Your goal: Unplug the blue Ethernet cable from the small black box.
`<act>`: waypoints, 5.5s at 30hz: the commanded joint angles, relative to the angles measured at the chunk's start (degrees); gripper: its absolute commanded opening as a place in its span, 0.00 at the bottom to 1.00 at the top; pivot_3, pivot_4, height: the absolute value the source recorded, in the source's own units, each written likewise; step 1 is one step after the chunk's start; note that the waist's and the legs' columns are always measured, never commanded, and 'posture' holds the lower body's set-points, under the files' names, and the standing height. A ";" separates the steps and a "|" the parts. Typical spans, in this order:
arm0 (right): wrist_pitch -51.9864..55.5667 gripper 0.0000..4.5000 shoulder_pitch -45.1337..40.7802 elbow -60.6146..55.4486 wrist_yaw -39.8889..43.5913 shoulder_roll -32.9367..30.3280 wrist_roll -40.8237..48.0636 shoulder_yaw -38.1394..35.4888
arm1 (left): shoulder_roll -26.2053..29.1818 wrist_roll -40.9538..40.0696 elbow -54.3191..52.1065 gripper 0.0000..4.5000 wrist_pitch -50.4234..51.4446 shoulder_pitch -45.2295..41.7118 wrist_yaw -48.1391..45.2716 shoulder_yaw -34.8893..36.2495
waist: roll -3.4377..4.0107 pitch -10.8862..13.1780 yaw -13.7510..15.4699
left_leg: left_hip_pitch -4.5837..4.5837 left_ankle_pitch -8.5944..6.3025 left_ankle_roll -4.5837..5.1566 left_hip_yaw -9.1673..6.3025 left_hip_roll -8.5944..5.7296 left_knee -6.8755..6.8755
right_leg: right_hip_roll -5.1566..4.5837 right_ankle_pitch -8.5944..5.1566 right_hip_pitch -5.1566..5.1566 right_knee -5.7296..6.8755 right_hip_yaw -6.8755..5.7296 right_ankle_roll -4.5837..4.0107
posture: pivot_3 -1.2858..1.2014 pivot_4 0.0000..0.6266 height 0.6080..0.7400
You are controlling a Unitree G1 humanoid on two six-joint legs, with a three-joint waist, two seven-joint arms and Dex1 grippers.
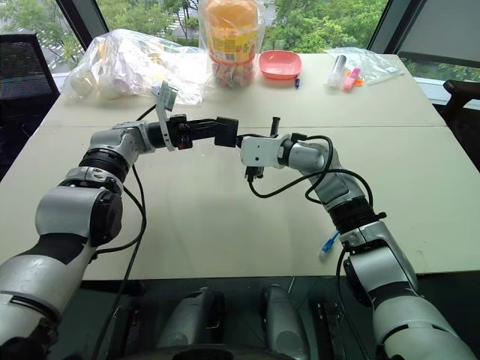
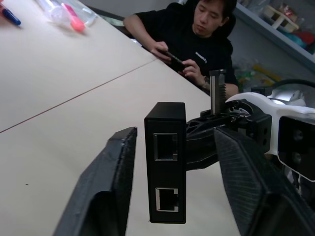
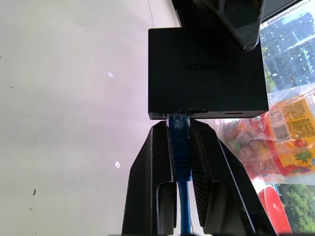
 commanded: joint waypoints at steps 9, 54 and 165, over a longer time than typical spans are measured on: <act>-0.14 0.43 -0.08 -4.73 -0.97 0.17 -0.12 -0.76 | 0.47 2.58 -0.11 0.10 -2.28 -1.22 1.61 2.79 | 0.00 0.00 -0.01 | 0.00 0.00 0.00 -0.02 0.01 0.00 | 0.01 0.00 0.00 0.00 0.00 0.00 | 0.52 0.24 1.00; 53.84 0.99 18.41 -37.22 -20.17 27.16 70.40 -26.33 | -3.53 -23.23 -32.12 0.10 31.73 12.97 2.80 14.81 | 0.01 0.01 0.09 | 0.04 0.02 -0.04 -0.30 0.07 0.03 | -0.07 0.09 0.10 0.04 -0.05 -0.11 | 0.52 0.24 1.00; 54.51 1.00 26.96 -32.12 -10.87 4.40 50.20 -27.68 | 0.37 -3.99 -63.11 0.99 6.54 34.33 29.43 -0.02 | 0.27 0.07 -0.07 | -0.15 -0.05 0.25 -0.13 0.07 0.07 | -0.15 0.29 -0.03 -0.15 0.16 0.27 | 0.52 0.24 1.00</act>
